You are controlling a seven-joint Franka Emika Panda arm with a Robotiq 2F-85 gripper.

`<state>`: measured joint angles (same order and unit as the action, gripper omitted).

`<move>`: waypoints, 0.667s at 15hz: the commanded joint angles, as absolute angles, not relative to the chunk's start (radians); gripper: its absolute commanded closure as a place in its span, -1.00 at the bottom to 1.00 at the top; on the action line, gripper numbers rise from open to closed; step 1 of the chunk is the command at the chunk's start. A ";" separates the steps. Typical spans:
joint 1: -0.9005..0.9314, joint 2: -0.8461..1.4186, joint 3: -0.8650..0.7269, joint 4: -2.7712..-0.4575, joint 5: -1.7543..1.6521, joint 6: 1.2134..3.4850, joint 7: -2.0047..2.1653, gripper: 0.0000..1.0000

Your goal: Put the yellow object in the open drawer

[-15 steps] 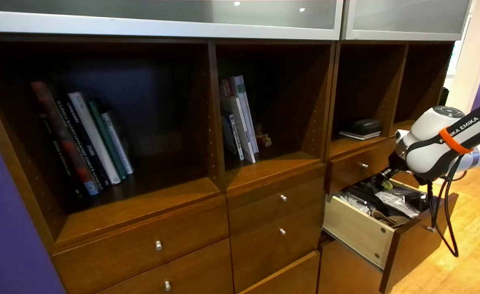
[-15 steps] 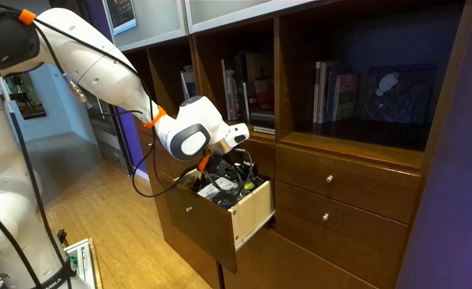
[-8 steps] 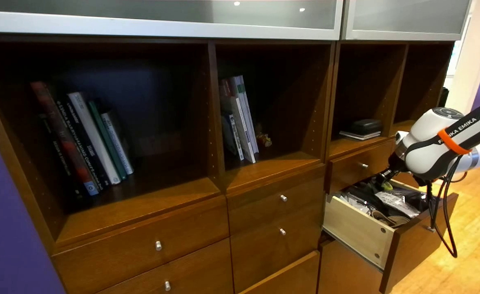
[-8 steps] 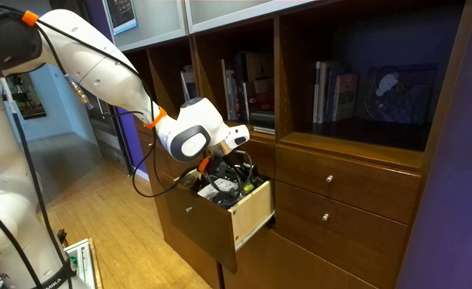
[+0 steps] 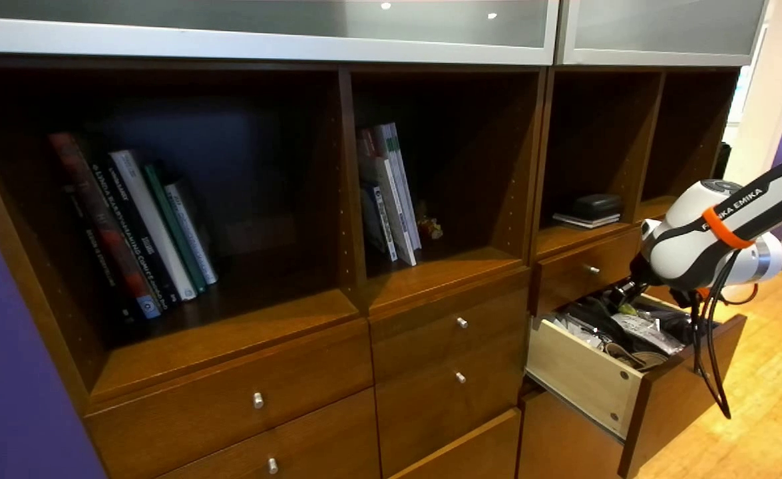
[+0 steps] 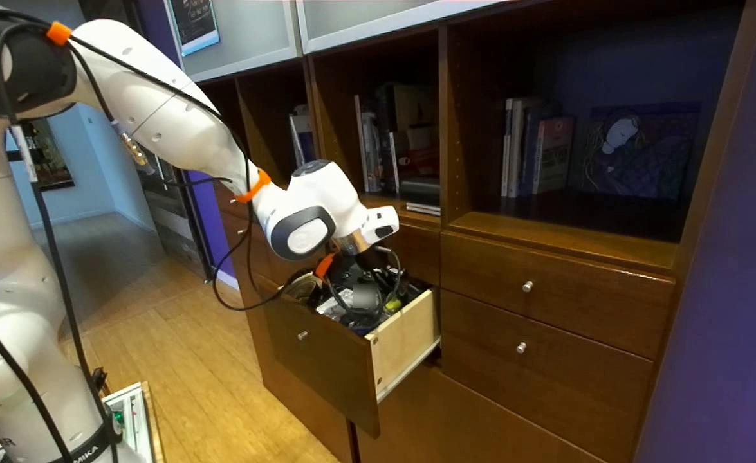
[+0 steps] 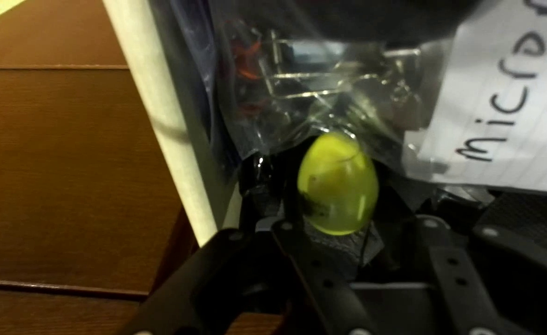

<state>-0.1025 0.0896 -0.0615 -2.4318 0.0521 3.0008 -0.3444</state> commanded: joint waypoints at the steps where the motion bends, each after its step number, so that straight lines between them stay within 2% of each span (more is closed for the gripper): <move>1: -0.109 0.122 -0.030 -2.417 0.124 2.966 -0.403 0.64; 5: -0.111 0.116 -0.030 -2.416 0.157 2.955 -0.435 0.64; 6: -0.110 0.109 -0.035 -2.416 0.155 2.955 -0.436 0.39; 7: -0.111 0.098 -0.039 -2.418 0.152 2.956 -0.437 -0.36; 8: -0.111 0.089 -0.043 -2.419 0.144 2.956 -0.434 -0.38; 10: -0.110 0.065 -0.049 -2.420 0.132 2.952 -0.431 -0.64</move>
